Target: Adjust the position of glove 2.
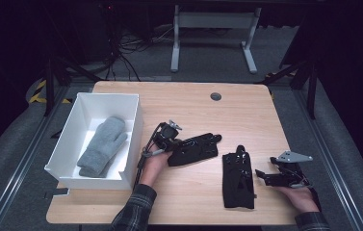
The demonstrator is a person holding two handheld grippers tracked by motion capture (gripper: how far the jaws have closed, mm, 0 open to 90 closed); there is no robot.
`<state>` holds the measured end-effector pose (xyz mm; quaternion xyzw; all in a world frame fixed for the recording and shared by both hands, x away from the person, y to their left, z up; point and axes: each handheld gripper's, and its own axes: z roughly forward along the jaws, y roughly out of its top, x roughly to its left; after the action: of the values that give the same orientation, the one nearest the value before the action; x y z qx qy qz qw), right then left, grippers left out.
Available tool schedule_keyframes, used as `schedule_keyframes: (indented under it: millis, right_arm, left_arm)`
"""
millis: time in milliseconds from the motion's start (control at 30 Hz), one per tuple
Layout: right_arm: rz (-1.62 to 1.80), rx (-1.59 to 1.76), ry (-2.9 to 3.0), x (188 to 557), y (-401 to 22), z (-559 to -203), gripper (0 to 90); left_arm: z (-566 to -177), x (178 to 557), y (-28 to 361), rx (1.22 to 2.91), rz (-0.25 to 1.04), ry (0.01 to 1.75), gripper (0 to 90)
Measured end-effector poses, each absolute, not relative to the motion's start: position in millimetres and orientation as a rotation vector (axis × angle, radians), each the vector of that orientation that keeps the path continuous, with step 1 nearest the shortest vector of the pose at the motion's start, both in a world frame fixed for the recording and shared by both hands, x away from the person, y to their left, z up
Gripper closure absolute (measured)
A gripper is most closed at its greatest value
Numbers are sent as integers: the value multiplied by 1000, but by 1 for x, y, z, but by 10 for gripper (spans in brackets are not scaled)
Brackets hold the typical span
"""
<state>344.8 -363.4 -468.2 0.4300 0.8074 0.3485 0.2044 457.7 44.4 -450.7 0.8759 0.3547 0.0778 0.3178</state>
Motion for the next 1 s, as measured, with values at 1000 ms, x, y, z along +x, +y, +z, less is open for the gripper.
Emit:
schedule_keyframes:
  millis: [1000]
  right_arm:
    - [971, 1205, 2250, 345, -363, -468, 161]
  left_arm:
    - [-455, 374, 53, 2338, 2, 726, 900]
